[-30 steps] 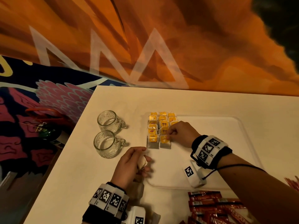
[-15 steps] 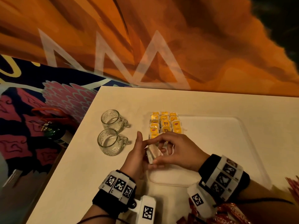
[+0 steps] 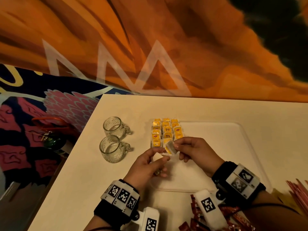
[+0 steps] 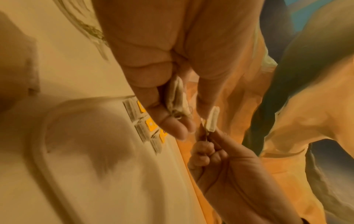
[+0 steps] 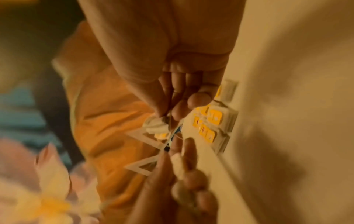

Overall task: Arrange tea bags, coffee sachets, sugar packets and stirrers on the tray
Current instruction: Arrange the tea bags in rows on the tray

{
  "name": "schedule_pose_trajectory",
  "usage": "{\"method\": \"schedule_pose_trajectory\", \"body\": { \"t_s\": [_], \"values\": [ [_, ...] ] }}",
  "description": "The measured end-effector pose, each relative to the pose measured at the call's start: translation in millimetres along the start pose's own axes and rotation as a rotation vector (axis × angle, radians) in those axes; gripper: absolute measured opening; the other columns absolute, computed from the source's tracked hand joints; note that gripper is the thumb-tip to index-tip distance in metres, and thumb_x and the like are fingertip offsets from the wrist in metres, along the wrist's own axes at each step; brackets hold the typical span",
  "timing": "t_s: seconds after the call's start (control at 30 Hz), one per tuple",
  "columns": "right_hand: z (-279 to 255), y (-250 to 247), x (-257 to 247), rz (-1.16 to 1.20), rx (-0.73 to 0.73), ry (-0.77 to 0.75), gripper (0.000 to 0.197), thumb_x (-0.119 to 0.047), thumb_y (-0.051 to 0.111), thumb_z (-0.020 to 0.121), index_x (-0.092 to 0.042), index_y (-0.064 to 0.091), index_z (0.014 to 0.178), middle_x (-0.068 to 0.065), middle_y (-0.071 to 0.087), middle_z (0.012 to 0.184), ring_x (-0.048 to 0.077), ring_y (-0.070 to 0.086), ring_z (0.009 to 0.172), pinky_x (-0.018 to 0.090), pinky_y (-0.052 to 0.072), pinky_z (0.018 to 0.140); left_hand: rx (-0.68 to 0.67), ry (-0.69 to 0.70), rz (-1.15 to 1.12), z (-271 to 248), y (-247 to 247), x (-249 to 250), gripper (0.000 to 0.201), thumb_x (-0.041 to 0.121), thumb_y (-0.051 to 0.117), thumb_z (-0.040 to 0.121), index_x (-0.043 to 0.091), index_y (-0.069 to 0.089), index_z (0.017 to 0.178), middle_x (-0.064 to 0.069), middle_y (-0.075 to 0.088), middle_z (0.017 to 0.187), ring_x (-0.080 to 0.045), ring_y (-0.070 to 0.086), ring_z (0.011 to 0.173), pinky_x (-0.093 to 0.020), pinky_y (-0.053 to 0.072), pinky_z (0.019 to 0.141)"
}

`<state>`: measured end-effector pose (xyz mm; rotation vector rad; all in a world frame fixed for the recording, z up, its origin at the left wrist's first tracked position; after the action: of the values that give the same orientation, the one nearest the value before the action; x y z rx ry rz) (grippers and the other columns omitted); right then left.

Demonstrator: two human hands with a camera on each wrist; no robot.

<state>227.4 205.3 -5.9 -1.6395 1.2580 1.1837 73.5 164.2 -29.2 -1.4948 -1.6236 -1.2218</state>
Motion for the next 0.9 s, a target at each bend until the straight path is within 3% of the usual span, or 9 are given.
{"method": "schedule_pose_trajectory", "body": {
  "t_s": [0.1,0.2,0.27,0.4,0.5,0.63,0.7,0.83,0.9],
  "values": [
    [-3.7,6.5,7.1,0.191,-0.036,0.093,0.008,-0.006,0.061,0.09,-0.003,0.067,0.096,0.0,0.067,0.07,0.014,0.055,0.055,0.021,0.044,0.051,0.014,0.041,0.066,-0.2,1.4,5.2,0.018,0.011,0.067,0.085,0.008,0.062,0.102,-0.004,0.065,0.076,-0.013,0.058,0.057,-0.026,0.052,0.054],
    [-7.2,12.0,11.2,0.202,-0.062,0.109,0.009,-0.008,0.061,0.091,-0.005,0.066,0.097,-0.002,0.066,0.072,0.012,0.054,0.058,0.021,0.045,0.054,0.071,0.092,0.11,-0.1,1.2,13.2,0.003,0.014,0.064,0.088,0.011,0.062,0.088,-0.001,0.06,0.062,-0.013,0.054,0.051,-0.023,0.05,0.05],
    [-9.3,12.0,13.7,0.201,-0.066,0.114,0.012,-0.012,0.06,0.092,-0.005,0.067,0.1,-0.002,0.067,0.076,0.013,0.054,0.061,0.022,0.046,0.056,0.105,0.144,0.178,-1.2,-1.3,19.8,0.006,0.015,0.064,0.088,0.013,0.064,0.083,-0.001,0.055,0.055,-0.014,0.052,0.048,-0.023,0.048,0.049],
    [-10.6,3.6,8.0,0.128,-0.037,0.061,0.023,-0.031,0.058,0.093,-0.02,0.071,0.109,0.001,0.07,0.093,0.014,0.057,0.067,0.027,0.048,0.064,0.157,0.326,0.63,-4.7,-9.6,39.1,0.009,0.028,0.068,0.085,0.02,0.067,0.082,0.007,0.057,0.049,-0.004,0.05,0.044,-0.017,0.043,0.049],
    [-11.1,-2.4,-3.7,0.015,-0.01,-0.045,0.018,-0.03,0.061,0.092,-0.029,0.072,0.106,0.003,0.069,0.095,0.014,0.057,0.069,0.028,0.048,0.066,0.175,0.478,0.884,-5.3,-8.4,50.7,0.008,0.032,0.069,0.084,0.024,0.068,0.082,0.013,0.057,0.059,0.002,0.052,0.052,-0.011,0.035,0.052],
    [-9.0,-1.7,-12.6,-0.199,-0.014,-0.207,0.019,-0.029,0.072,0.084,-0.034,0.074,0.101,-0.001,0.068,0.095,0.012,0.052,0.066,0.02,0.046,0.068,0.173,0.555,1.127,-2.8,-1.7,51.2,0.015,0.04,0.064,0.086,0.026,0.069,0.089,0.009,0.062,0.083,-0.006,0.054,0.07,-0.023,0.042,0.062],
    [-7.4,-1.8,-13.6,-0.298,-0.002,-0.271,0.017,-0.03,0.075,0.08,-0.033,0.075,0.097,-0.005,0.068,0.093,0.008,0.049,0.065,0.015,0.043,0.068,0.156,0.57,1.135,-2.9,1.7,50.6,0.016,0.043,0.062,0.087,0.028,0.068,0.09,0.009,0.063,0.086,-0.006,0.056,0.073,-0.024,0.044,0.064],
    [-6.0,-2.0,-12.4,-0.408,0.004,-0.341,0.006,-0.026,0.077,0.079,-0.027,0.077,0.085,-0.008,0.067,0.086,0.004,0.048,0.061,0.013,0.039,0.064,0.135,0.578,1.07,-1.2,4.4,49.5,0.012,0.039,0.065,0.086,0.028,0.069,0.088,0.009,0.067,0.086,-0.001,0.056,0.073,-0.006,0.035,0.063],
    [-5.1,-3.1,-7.7,-0.471,0.002,-0.351,0.002,-0.025,0.077,0.079,-0.026,0.076,0.081,-0.01,0.065,0.083,0.006,0.05,0.061,0.014,0.039,0.064,0.136,0.553,1.008,-0.1,2.5,47.0,0.007,0.034,0.067,0.085,0.029,0.069,0.088,0.011,0.068,0.086,0.0,0.057,0.073,-0.005,0.037,0.064]
  ]
}}
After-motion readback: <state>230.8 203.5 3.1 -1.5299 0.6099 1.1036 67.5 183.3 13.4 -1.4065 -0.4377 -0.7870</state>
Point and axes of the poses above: each hand's wrist, its own z-axis towards the middle knuckle, its own y-axis out of the palm, x = y × z, the point moved 7 cm from there along z, towards the middle knuckle
